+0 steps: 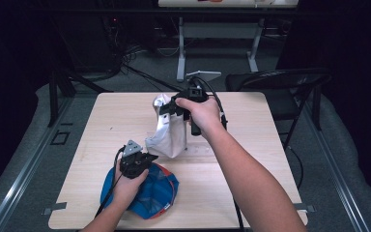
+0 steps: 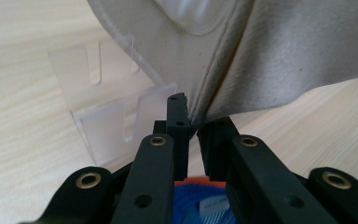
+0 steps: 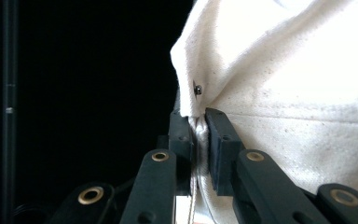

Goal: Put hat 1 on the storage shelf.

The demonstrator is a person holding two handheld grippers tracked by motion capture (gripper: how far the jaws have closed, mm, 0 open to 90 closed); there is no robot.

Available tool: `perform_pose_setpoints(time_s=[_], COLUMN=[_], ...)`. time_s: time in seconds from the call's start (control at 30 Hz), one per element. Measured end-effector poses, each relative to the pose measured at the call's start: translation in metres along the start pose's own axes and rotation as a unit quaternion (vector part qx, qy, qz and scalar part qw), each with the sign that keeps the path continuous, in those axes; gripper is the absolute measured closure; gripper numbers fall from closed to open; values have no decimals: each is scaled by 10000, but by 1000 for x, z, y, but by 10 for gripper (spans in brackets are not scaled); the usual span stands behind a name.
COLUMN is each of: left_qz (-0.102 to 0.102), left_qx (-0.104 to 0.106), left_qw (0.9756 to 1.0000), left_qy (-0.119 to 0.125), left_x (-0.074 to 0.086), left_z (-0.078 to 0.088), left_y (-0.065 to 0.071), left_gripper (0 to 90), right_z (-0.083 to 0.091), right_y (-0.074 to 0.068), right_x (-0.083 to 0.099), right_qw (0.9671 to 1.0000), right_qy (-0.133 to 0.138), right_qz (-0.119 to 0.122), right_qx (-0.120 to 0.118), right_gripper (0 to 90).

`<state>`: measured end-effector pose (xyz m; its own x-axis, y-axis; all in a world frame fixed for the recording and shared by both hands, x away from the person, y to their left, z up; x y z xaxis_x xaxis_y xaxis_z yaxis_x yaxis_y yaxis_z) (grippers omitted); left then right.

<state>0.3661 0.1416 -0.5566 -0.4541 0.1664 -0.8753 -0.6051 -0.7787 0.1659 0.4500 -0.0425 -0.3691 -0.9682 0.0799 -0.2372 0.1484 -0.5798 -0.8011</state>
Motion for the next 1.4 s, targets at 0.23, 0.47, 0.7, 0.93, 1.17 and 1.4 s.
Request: perform_pose_setpoints(time_s=[0.23, 0.47, 0.7, 0.93, 1.17, 1.4], left_qz=[-182, -132, -320, -221, -14, 8], left_qx=[-106, 52, 123, -249, -431, -510], left_qw=[9996, 9999, 9994, 9994, 9990, 9987], left_qy=[-168, -29, 62, 58, 80, 58], left_x=[5, 1, 1, 13, 19, 32], left_z=[-4, 10, 51, 87, 107, 123], left_y=[1, 1, 5, -16, -34, -46], left_gripper=[838, 645, 533, 486, 483, 486], right_z=[-8, 0, 7, 24, 41, 63], right_y=[13, 19, 19, 13, 15, 27], right_x=[1, -1, 1, 6, 17, 38], right_qw=[9999, 9999, 9997, 9988, 9939, 9915], right_qy=[-58, 54, 174, 298, 535, 678], right_qz=[-34, -21, 72, 340, 804, 966], right_qx=[106, 106, 127, 183, 537, 545], right_gripper=[820, 816, 751, 684, 638, 622])
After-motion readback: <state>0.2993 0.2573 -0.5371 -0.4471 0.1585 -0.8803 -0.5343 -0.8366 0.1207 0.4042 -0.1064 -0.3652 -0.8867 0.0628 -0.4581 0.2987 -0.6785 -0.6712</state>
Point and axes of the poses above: each handheld gripper's, and its own axes: z roughly backward along the jaws, x roughly out of its underside, y roughly to its right, the point moved 3 cm from there along -z, roughly forward along the jaws, and after that the axes turned 5 degrees about y, right-handed, at the moved point
